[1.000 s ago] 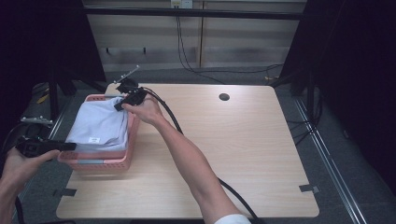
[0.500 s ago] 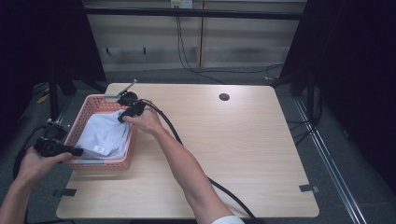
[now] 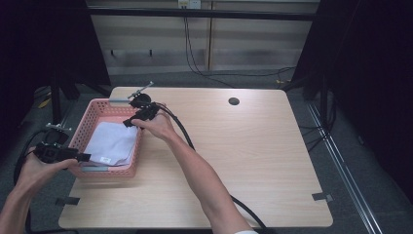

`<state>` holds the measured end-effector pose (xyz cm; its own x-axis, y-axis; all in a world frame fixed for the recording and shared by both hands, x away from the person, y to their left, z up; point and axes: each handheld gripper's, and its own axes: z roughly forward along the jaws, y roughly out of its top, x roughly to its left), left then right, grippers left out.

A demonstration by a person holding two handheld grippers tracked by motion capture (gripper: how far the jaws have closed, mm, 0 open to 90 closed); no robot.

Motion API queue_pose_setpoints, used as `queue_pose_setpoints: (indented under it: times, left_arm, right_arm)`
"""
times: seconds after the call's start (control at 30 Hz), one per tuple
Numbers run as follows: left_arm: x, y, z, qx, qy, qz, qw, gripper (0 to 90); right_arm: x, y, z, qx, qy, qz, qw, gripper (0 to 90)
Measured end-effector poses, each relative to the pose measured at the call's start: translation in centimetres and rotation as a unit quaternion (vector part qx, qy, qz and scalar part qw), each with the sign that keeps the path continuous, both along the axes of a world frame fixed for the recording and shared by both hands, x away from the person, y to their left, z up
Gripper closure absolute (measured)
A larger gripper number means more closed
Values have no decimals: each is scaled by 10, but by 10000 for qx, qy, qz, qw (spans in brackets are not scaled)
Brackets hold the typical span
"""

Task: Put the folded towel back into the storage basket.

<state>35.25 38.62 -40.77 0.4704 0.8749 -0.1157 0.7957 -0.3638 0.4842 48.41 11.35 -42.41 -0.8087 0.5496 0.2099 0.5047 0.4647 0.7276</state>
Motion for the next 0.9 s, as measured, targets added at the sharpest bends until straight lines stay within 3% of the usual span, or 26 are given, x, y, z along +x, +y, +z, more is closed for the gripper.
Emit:
queue_pose_setpoints:
  times: [0.03, 0.1, 0.2, 0.3, 0.37, 0.43, 0.5, 0.6, 0.7, 0.77, 0.8, 0.9]
  left_arm:
    - [-2, 0, 2, 37, -98, 49, 9999, 367]
    - [-4, 0, 7, -7, -111, 7, 9999, 334]
    - [-14, 0, 15, -266, -392, 66, 9989, 306]
    - [-24, -3, 19, -588, -658, 70, 9961, 319]
    - [-32, -9, 20, -640, -845, 165, 9942, 351]
    - [-38, -15, 20, -788, -928, 109, 9925, 360]
    - [-46, -25, 21, -857, -1125, 115, 9899, 361]
    - [-59, -44, 23, -782, -1291, -93, 9885, 382]
    - [-67, -61, 24, -858, -1359, -239, 9867, 395]
    - [-74, -78, 21, -945, -1505, -358, 9834, 404]
    - [-78, -86, 19, -1101, -1588, -344, 9805, 405]
    - [-84, -107, 12, -1127, -1678, -442, 9784, 404]
  right_arm:
    - [-1, -3, 1, 54, 13, 25, 10000, 324]
    - [-3, -11, 5, 145, -32, 53, 9999, 309]
    - [-8, -27, 13, 261, -97, 112, 9995, 301]
    - [-15, -46, 19, 413, -146, 150, 9989, 293]
    - [-22, -60, 23, 420, -258, 136, 9987, 290]
    - [-29, -77, 26, 402, -312, 122, 9986, 290]
    - [-36, -94, 28, 492, -322, 113, 9982, 290]
    - [-50, -117, 30, 518, -420, 82, 9977, 293]
    - [-68, -146, 31, 421, -509, 18, 9978, 296]
    - [-81, -167, 30, 442, -543, -37, 9975, 296]
    - [-89, -177, 30, 458, -566, -92, 9973, 297]
    - [-110, -204, 27, 430, -685, -131, 9966, 300]
